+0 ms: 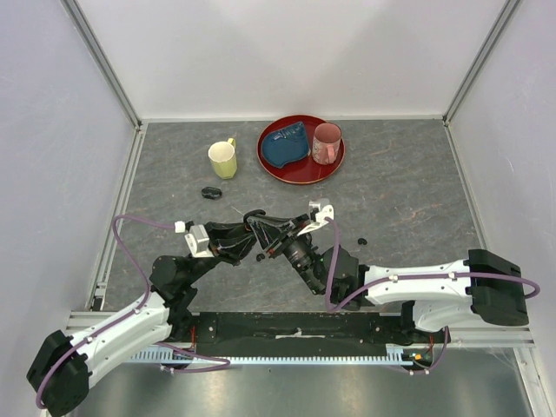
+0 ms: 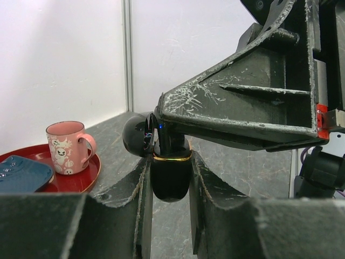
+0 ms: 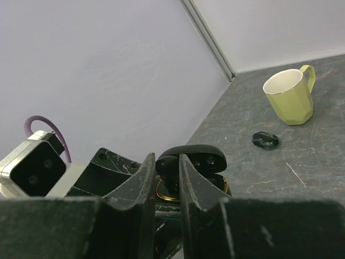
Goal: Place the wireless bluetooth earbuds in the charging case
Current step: Place the earbud in the charging case, then close the charging case.
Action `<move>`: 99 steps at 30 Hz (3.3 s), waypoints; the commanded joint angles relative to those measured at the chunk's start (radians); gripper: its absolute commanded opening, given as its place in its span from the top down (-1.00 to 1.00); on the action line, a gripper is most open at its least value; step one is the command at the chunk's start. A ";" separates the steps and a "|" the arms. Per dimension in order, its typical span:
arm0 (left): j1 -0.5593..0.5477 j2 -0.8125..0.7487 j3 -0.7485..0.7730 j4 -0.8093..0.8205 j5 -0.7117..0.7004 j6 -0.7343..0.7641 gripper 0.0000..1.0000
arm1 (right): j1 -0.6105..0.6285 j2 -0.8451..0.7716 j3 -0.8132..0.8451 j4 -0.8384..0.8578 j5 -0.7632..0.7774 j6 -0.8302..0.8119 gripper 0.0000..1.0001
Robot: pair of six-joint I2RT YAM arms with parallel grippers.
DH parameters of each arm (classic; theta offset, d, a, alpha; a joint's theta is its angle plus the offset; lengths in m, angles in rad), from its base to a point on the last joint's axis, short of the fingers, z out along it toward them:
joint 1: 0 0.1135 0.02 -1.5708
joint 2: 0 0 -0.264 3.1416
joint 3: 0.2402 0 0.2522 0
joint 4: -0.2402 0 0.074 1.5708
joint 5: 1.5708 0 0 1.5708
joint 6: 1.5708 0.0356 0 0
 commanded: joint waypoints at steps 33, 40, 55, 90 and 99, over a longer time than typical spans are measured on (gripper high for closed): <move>-0.001 -0.031 0.035 0.079 -0.041 0.014 0.96 | 0.055 -0.035 0.088 -0.135 -0.013 -0.066 -0.04; -0.001 -0.026 0.035 0.077 -0.034 0.014 0.96 | 0.055 -0.063 0.108 -0.112 -0.002 -0.080 -0.39; -0.002 -0.043 0.033 0.060 -0.030 0.011 0.95 | 0.052 -0.120 0.172 -0.105 0.033 -0.134 -0.76; -0.001 -0.034 0.145 -0.139 0.261 0.030 0.96 | -0.438 -0.230 0.327 -1.000 -0.643 0.282 -0.96; -0.002 0.020 0.168 -0.153 0.295 0.040 0.95 | -0.447 -0.203 0.325 -1.027 -0.720 0.280 -0.93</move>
